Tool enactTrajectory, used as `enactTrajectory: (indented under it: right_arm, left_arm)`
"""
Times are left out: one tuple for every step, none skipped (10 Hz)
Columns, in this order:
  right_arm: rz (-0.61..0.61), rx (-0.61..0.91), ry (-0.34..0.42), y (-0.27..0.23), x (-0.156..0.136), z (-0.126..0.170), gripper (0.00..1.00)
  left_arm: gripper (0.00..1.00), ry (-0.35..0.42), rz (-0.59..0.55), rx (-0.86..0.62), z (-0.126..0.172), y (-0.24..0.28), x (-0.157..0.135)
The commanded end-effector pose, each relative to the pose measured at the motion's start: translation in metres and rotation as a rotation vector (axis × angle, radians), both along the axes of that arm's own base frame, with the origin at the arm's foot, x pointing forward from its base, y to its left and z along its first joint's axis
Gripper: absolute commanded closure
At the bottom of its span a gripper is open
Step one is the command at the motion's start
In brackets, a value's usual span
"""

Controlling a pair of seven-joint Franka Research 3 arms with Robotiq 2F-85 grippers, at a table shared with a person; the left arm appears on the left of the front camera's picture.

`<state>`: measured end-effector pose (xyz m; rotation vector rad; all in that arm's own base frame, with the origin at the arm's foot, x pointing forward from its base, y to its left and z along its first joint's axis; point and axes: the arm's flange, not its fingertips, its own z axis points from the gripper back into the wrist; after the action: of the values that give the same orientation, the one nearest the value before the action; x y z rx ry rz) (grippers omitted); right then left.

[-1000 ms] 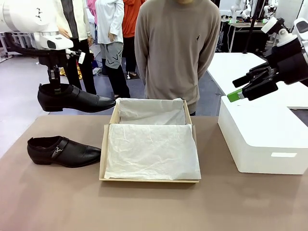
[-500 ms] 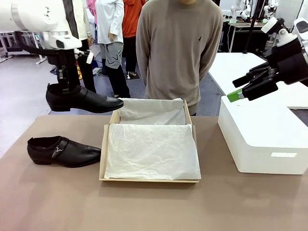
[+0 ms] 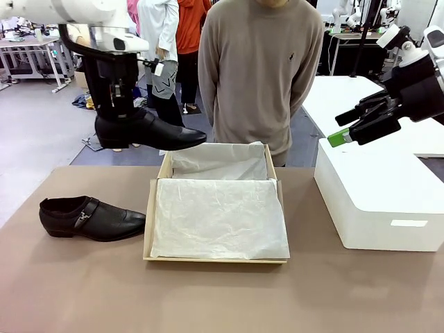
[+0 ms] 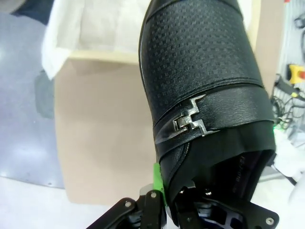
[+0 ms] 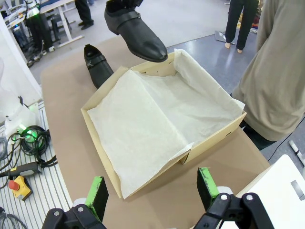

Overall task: Pack the shoes into the box.
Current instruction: Place one shoe of the Shoes into the Shoes Box.

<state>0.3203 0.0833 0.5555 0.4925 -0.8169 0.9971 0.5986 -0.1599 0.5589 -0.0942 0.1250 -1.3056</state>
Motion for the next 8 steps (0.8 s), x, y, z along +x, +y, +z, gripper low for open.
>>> enactTrajectory:
  right_arm:
    - [0.025,0.014,-0.016,0.000,0.004,0.000,0.00]
    - [0.025,0.014,-0.016,0.000,0.004,0.000,0.00]
    - [0.025,0.014,-0.016,0.000,0.004,0.000,0.00]
    - [0.025,0.014,-0.016,0.000,0.004,0.000,0.00]
    - [0.025,0.014,-0.016,0.000,0.004,0.000,0.00]
    - [0.025,0.014,-0.016,0.000,0.004,0.000,0.00]
    - [0.025,0.014,-0.016,0.000,0.004,0.000,0.00]
    - [0.025,0.014,-0.016,0.000,0.004,0.000,0.00]
  left_arm:
    - [1.00,0.008,0.012,-0.046,0.007,-0.030,0.017]
    - [1.00,-0.018,-0.010,-0.076,0.001,-0.046,0.018]
    - [1.00,-0.038,-0.031,-0.093,-0.005,-0.059,0.018]
    - [1.00,-0.069,-0.059,-0.094,-0.010,-0.074,0.019]
    - [1.00,-0.081,-0.076,-0.086,-0.014,-0.086,0.019]
    - [1.00,-0.089,-0.098,-0.078,-0.017,-0.095,0.019]
    - [1.00,-0.099,-0.118,-0.069,-0.022,-0.101,0.020]
    - [1.00,-0.096,-0.156,-0.060,-0.025,-0.102,0.019]
